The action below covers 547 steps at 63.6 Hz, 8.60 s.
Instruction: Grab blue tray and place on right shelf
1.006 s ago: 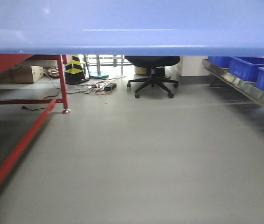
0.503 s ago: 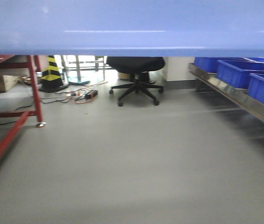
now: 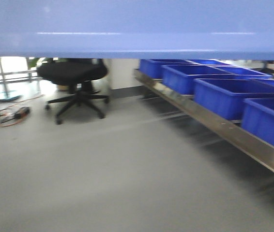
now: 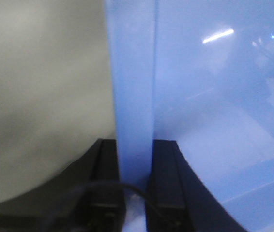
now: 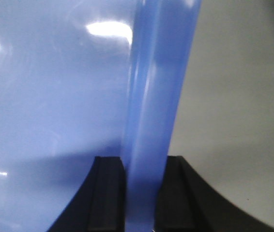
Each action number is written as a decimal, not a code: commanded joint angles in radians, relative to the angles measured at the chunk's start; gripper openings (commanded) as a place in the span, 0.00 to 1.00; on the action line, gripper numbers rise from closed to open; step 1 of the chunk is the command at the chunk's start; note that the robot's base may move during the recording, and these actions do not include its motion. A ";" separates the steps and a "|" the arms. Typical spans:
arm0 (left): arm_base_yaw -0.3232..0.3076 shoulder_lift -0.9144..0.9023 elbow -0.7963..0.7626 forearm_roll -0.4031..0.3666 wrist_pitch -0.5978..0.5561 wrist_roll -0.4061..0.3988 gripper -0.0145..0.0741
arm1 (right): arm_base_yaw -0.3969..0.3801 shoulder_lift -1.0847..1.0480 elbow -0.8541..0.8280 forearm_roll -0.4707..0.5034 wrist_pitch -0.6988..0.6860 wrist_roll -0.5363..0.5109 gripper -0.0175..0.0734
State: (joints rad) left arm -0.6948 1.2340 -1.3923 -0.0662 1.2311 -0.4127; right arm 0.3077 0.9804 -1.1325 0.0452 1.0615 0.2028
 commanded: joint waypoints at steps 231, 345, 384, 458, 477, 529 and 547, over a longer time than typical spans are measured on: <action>-0.005 -0.021 -0.028 0.012 0.079 0.028 0.11 | -0.007 -0.014 -0.037 -0.045 -0.066 -0.021 0.26; 0.245 0.475 -0.406 0.050 -0.045 0.156 0.11 | -0.010 0.602 -0.515 -0.039 -0.044 -0.030 0.27; 0.245 0.497 -0.406 0.031 -0.015 0.161 0.81 | -0.010 0.633 -0.520 -0.045 -0.018 -0.030 0.88; 0.134 -0.853 0.783 0.124 -0.874 0.242 0.11 | -0.010 -0.702 0.641 -0.103 -0.722 -0.111 0.25; 0.134 -0.987 0.864 0.159 -0.932 0.242 0.11 | -0.010 -0.833 0.726 -0.103 -0.833 -0.111 0.25; 0.361 -1.088 0.949 -0.031 -0.901 0.458 0.11 | -0.010 -0.833 0.726 -0.103 -0.833 -0.111 0.25; 0.574 -1.262 1.254 -0.032 -1.086 0.458 0.11 | -0.010 -0.833 0.726 -0.103 -0.833 -0.111 0.25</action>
State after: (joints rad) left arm -0.1488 -0.0056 -0.1833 -0.0849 0.3040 0.0407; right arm 0.2987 0.1355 -0.3799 -0.0477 0.3286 0.0994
